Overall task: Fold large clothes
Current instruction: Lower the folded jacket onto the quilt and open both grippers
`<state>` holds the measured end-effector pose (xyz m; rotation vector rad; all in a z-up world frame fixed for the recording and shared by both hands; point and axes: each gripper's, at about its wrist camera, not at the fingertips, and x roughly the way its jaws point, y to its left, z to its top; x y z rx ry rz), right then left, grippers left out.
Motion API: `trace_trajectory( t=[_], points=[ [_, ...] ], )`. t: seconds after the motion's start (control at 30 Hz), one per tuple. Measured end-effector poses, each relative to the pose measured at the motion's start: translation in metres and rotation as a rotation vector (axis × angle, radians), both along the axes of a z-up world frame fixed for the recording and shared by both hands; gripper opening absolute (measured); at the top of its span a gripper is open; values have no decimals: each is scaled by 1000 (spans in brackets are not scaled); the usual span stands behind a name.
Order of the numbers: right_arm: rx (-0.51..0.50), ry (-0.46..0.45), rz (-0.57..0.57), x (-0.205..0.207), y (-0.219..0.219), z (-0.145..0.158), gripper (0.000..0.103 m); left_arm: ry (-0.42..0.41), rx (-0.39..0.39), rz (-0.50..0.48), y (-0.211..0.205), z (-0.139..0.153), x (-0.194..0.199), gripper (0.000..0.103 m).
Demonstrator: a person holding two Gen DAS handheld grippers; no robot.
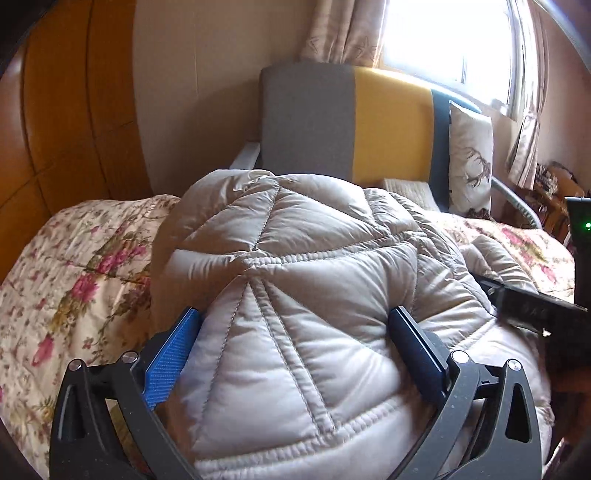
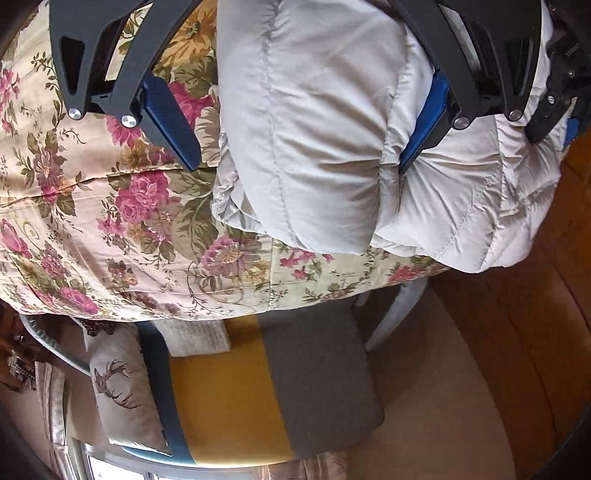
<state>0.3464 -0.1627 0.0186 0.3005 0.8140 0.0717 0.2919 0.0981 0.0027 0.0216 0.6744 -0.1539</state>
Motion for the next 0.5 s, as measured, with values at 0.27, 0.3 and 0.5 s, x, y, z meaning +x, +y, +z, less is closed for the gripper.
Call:
trace_trajectory(
  t=[0.27,0.3,0.5],
  points=[
    [-11,-221,31,-130,10,69,101,-48,-131,102,24,12,-117,100],
    [-25,-226,50,-145,14,70,101,-43,-135,119,26,10,-129,100],
    [-126,-236,154,-218,35,60,101,-61,-148,156,24,-9,-201,100]
  ],
)
